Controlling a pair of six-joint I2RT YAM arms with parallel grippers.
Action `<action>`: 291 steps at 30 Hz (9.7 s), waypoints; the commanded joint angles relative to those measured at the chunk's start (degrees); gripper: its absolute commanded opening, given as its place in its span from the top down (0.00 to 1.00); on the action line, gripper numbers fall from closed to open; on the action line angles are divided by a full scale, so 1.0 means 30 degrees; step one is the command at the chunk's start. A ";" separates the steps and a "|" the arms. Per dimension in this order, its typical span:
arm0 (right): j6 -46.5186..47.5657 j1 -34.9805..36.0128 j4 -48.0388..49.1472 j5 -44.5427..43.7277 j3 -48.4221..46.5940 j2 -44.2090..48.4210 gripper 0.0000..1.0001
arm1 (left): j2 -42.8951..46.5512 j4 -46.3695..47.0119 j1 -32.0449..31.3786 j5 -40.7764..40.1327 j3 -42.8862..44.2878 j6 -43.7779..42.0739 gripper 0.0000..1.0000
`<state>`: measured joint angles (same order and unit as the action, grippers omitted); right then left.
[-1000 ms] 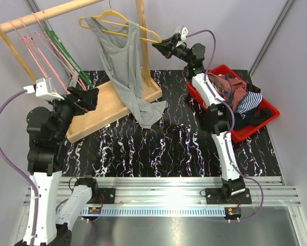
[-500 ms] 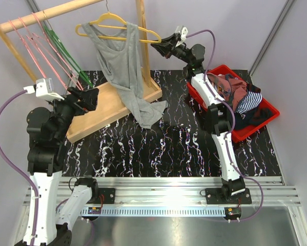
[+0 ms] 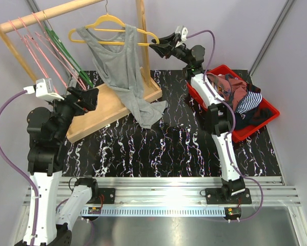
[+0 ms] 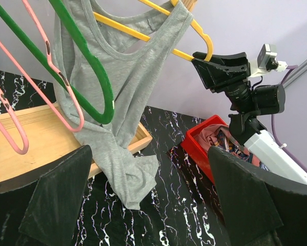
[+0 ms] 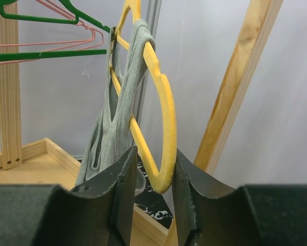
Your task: Remove the tank top from the hanger
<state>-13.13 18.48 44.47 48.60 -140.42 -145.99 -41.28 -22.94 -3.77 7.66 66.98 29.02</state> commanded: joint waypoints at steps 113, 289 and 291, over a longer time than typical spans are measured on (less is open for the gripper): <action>0.5343 0.4475 -0.7001 -0.3866 0.6318 0.9377 1.00 | -1.3894 0.3018 0.0905 -0.1820 1.3531 1.3883 0.21; 0.7099 0.4210 -2.0623 -0.5358 1.4112 1.8021 0.24 | -0.6251 0.0673 -0.6712 0.5386 0.2781 -0.1996 1.00; 0.7129 0.4240 -2.0624 -0.5592 1.3733 1.7700 0.28 | -0.6222 0.0703 -0.6683 0.5415 0.2752 -0.1967 1.00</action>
<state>7.11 30.44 -17.63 34.09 -95.29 -92.16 -61.71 -27.27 -23.57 23.35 75.22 22.11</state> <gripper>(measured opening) 0.739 0.092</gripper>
